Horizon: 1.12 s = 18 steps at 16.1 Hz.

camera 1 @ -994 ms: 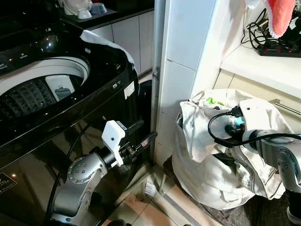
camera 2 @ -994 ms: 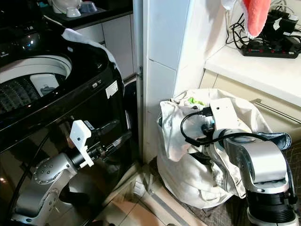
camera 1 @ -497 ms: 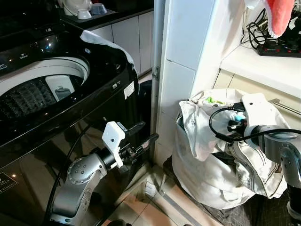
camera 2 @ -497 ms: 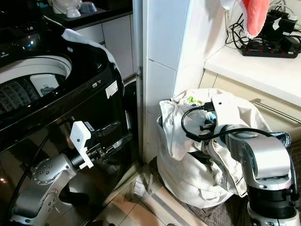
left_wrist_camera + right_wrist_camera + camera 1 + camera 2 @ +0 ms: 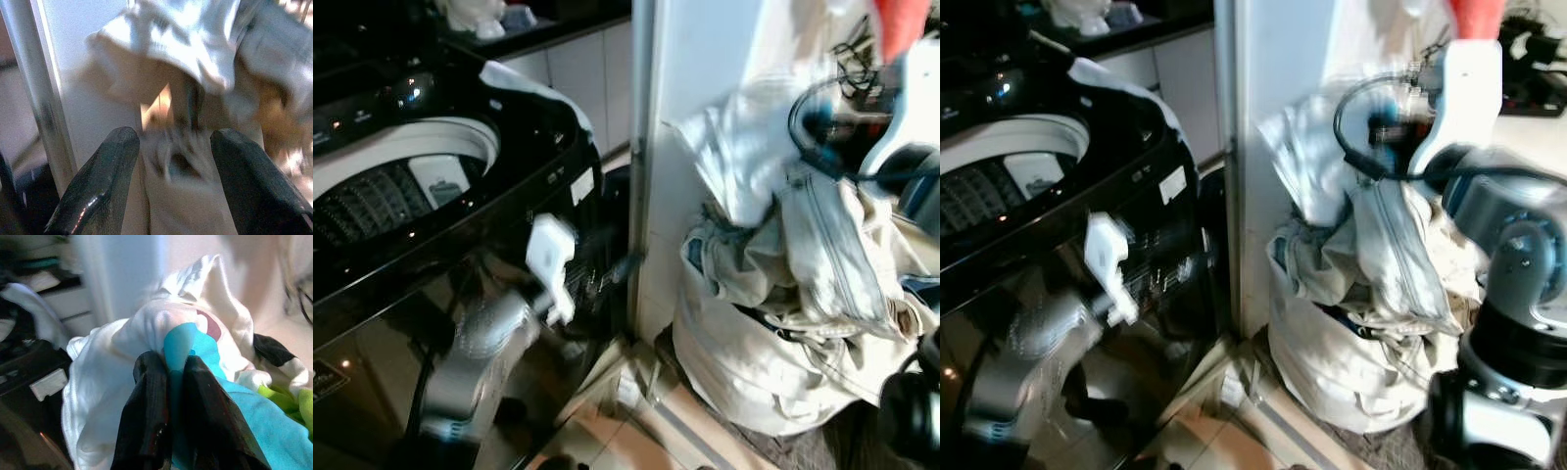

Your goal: Clothes washing

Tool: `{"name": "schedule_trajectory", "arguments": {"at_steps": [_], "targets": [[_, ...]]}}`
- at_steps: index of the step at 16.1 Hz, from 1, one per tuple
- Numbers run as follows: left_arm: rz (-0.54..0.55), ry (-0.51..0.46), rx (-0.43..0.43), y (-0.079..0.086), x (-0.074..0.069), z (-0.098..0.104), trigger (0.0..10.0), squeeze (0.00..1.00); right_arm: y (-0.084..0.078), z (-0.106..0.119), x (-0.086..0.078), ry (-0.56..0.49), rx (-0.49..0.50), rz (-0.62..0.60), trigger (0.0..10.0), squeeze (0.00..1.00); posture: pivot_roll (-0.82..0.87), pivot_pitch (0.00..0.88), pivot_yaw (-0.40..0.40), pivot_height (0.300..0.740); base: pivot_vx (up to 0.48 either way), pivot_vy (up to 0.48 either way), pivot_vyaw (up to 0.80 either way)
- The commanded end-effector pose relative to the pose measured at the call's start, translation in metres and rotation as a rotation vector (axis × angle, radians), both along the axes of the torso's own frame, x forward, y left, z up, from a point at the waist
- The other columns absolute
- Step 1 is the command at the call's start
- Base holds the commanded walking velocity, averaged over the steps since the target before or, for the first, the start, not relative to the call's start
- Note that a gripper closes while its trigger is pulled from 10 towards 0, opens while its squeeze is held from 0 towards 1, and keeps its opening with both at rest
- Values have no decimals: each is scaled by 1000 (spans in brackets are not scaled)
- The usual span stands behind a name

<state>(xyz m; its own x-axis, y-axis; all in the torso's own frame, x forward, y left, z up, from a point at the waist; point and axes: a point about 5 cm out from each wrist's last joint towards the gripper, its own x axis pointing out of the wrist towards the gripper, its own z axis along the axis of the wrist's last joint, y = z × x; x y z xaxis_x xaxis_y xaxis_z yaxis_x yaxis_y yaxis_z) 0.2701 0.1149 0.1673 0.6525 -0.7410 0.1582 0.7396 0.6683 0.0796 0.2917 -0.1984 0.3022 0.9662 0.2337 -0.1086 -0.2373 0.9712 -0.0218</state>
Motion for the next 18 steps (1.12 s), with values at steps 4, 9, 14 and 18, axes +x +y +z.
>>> {"name": "schedule_trajectory", "arguments": {"at_steps": [4,9,14,18], "targets": [[-8,-77,-19,-4,0,22,10000,0,-24,-34,-5,203,-229,-129,0,0,-13,0,0,740,0,0,0],[-63,-10,15,-8,-6,10,10000,0,-61,-88,-26,456,-501,-220,0,0,-32,0,17,740,0,0,0],[-52,-18,27,-7,-5,12,10000,0,-51,-77,-19,361,-488,-176,10000,1000,-20,0,12,740,0,0,0],[-55,-32,23,-8,-5,13,10000,0,-53,-43,-16,266,-483,-218,10000,1000,-23,0,10,740,0,0,0]]}}
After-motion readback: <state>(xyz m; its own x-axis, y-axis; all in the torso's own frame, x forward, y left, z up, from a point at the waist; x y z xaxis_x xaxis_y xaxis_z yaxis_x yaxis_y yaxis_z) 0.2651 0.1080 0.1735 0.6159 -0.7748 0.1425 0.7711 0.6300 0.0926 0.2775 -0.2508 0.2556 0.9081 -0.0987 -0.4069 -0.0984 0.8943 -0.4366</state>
